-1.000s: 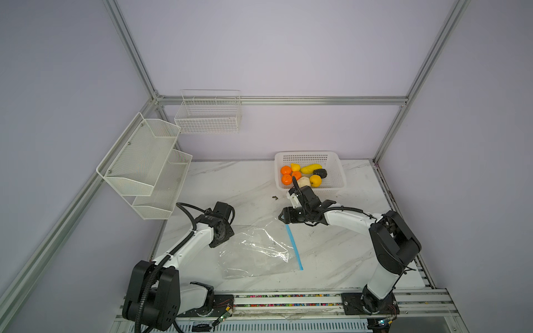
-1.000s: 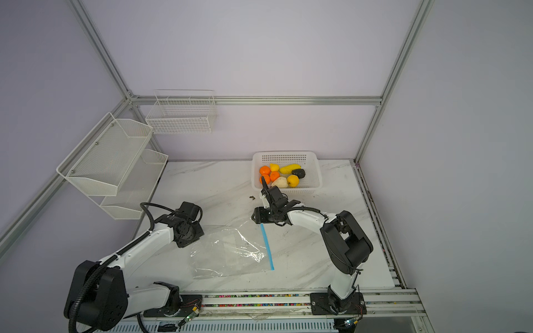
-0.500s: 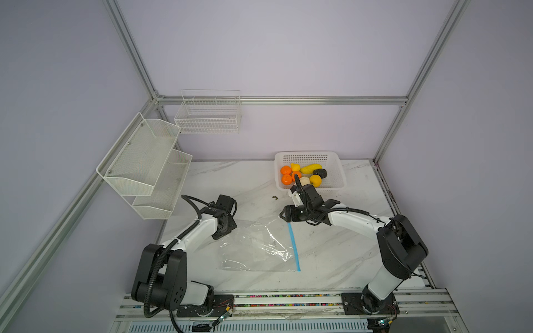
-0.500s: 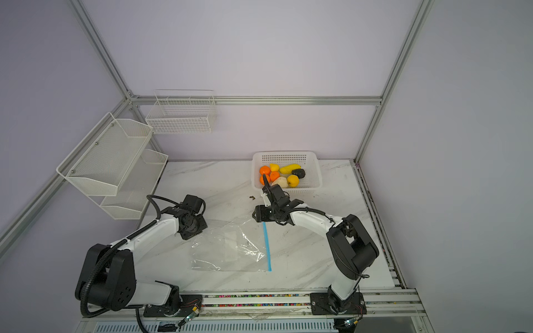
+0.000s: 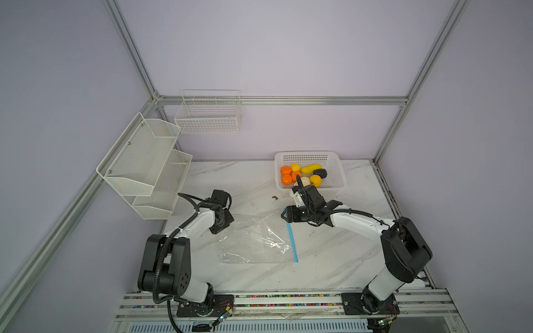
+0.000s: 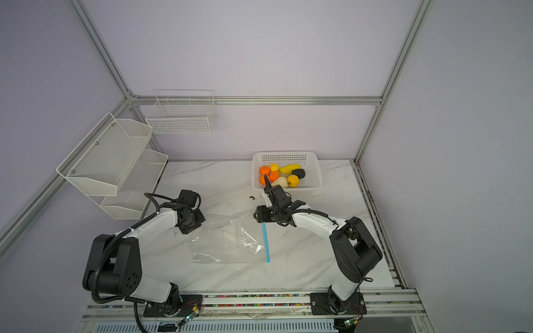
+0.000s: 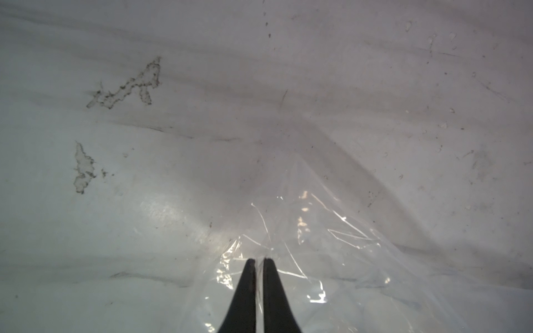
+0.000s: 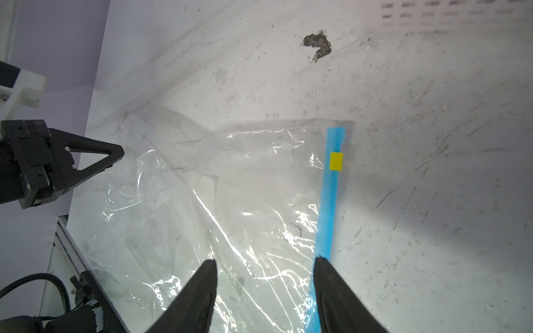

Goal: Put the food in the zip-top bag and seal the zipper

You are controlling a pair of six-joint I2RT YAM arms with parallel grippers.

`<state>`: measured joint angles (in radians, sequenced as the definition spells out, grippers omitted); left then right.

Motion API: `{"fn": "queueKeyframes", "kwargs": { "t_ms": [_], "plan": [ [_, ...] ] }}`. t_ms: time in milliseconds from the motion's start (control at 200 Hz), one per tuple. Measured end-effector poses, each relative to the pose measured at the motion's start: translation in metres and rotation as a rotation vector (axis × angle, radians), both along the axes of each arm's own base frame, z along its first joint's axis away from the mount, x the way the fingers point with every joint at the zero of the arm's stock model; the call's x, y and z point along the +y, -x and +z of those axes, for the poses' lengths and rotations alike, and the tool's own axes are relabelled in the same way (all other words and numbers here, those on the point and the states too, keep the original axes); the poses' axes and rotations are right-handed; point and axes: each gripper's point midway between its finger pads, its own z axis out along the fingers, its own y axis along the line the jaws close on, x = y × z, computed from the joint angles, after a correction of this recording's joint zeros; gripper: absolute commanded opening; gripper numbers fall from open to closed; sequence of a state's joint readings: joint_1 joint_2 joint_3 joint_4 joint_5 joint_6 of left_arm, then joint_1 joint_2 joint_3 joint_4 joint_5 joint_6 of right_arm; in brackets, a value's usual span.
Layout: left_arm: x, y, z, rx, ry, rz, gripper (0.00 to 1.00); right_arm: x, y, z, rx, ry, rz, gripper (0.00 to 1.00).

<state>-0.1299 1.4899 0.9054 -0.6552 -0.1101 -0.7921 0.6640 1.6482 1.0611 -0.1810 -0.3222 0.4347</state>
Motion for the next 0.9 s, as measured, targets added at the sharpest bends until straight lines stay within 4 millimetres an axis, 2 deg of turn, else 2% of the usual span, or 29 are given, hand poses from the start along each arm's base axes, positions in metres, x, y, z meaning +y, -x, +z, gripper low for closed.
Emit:
{"fn": "queueKeyframes", "kwargs": {
  "t_ms": [95,195,310,390,500,580,720,900],
  "plan": [
    [-0.008,0.000,0.004,-0.007,0.036,-0.051,0.43,-0.001,0.010,-0.002,0.021,-0.014,0.019,0.57],
    [-0.023,-0.001,0.018,-0.037,0.091,-0.135,0.53,-0.006,0.024,-0.005,0.048,-0.036,0.043,0.57],
    [-0.045,0.000,0.045,-0.113,0.139,-0.253,0.57,-0.015,0.040,-0.008,0.084,-0.070,0.060,0.57],
    [-0.070,0.003,0.067,-0.173,0.157,-0.356,0.58,-0.025,0.046,-0.009,0.099,-0.093,0.056,0.57],
    [-0.099,0.007,0.091,-0.220,0.171,-0.467,0.59,-0.037,0.049,-0.010,0.107,-0.118,0.039,0.56],
    [-0.110,0.008,0.102,-0.240,0.178,-0.508,0.59,-0.047,0.048,-0.012,0.115,-0.136,0.017,0.55],
    [-0.134,0.014,0.098,-0.222,0.221,-0.590,0.56,-0.060,0.046,-0.019,0.137,-0.154,-0.015,0.55],
    [-0.176,0.026,0.063,-0.104,0.322,-0.712,0.56,-0.064,0.046,-0.025,0.152,-0.172,-0.017,0.55]
  ]
}}
